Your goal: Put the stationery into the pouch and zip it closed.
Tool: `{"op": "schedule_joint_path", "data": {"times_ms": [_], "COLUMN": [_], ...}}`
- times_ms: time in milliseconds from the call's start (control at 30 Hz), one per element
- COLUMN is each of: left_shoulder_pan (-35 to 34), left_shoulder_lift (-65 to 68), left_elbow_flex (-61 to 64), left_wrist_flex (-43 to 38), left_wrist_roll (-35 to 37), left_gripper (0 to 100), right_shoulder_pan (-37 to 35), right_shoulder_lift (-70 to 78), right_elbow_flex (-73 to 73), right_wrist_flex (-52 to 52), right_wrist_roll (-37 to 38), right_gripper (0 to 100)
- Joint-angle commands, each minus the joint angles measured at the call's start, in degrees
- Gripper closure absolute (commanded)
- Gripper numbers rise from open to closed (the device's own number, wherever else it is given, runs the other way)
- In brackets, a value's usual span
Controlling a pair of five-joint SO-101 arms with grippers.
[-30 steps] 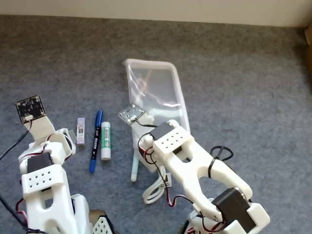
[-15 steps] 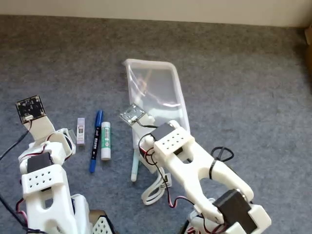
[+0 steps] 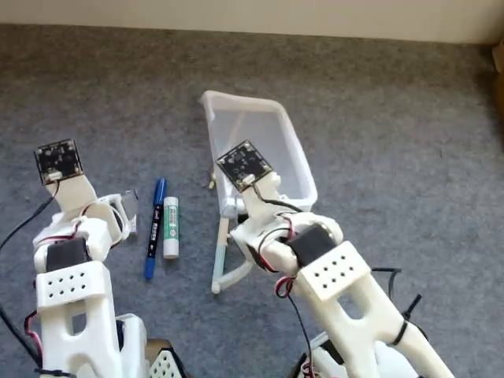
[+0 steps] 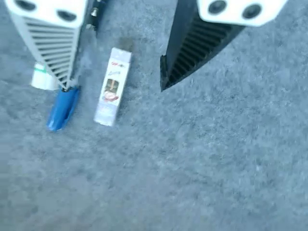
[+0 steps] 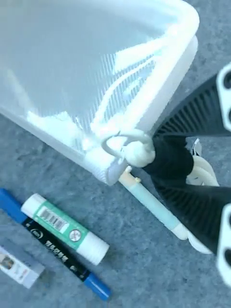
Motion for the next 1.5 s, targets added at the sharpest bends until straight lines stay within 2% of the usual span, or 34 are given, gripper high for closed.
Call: {"op": "schedule_joint_path", "data": {"times_ms": [0,300,533,733,833,1067,1467], "left_shoulder_pan": [6.5,24.1,26.3,32.1,34.7,34.6,34.9], "left_shoulder_lift": [-1.4,-1.4,-2.7,-14.2,-20.4,-31.4,-36.4], "left_elbow_flex": [-8.7,-24.7,-23.9,-20.2,-15.0,1.1,9.4], "left_wrist_flex": [5.5,20.3,21.5,21.2,19.7,9.1,2.3], "left_wrist_roll": [0.6,0.6,0.8,2.1,2.0,1.9,1.8], "left_gripper": [73,73,73,73,73,73,73], "right_shoulder_pan": [2.0,4.9,4.3,1.3,-0.2,-1.3,-1.4], "right_shoulder_lift": [-6.8,-19.2,-23.5,-25.8,-29.3,-40.6,-48.4], "right_elbow_flex": [0.6,10.9,17.4,19.5,20.8,25.9,29.8], "right_wrist_flex": [-3.8,-13.8,-17.6,-17.7,-17.7,-17.6,-17.4], "right_wrist_roll": [-0.7,-3.9,-3.9,-3.9,-3.9,-3.4,-2.6], "right_gripper": [99.3,99.3,99.3,99.3,99.3,99.3,99.3]}}
